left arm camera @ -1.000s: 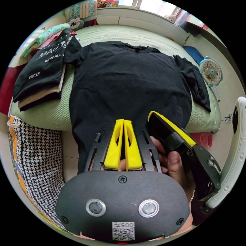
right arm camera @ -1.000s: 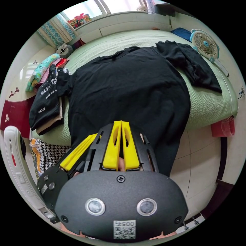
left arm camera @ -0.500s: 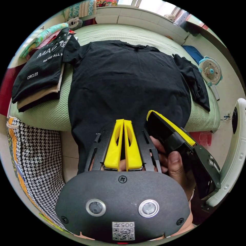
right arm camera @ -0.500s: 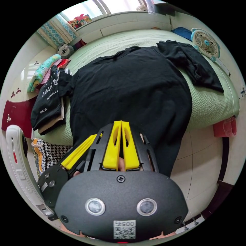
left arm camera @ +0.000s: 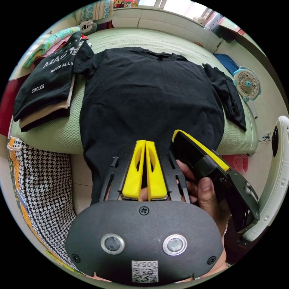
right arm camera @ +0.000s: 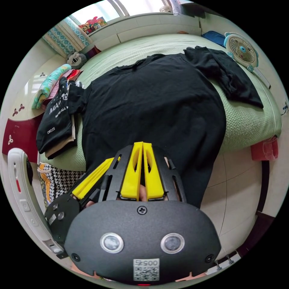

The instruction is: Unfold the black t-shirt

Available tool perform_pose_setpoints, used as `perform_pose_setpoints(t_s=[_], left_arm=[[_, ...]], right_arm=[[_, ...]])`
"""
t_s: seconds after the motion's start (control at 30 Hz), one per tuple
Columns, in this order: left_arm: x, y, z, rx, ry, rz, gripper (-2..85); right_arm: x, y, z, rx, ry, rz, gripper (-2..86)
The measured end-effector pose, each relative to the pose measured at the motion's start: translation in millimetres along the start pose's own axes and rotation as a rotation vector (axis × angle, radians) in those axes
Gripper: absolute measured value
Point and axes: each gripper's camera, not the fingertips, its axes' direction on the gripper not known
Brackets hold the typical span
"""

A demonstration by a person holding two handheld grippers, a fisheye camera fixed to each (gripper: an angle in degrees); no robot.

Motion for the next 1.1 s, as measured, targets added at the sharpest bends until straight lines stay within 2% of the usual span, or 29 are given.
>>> perform_pose_setpoints(t_s=[0.5,0.8,1.1], left_arm=[[-9.9,-3.4,1.2,-0.018,0.038,-0.009,-0.2],[-11.7,0.5,-0.8,-0.019,0.030,-0.006,-0.3],[-15.3,2.4,-4.7,-0.011,0.031,-0.019,-0.3]], right_arm=[[9.8,10.6,-5.6,-0.011,-0.066,0.047,-1.3],[1.9,24.2,-12.3,-0.023,-0.002,0.031,-1.3],[6.3,45.0,-26.9,0.023,-0.020,0.063,-1.2]])
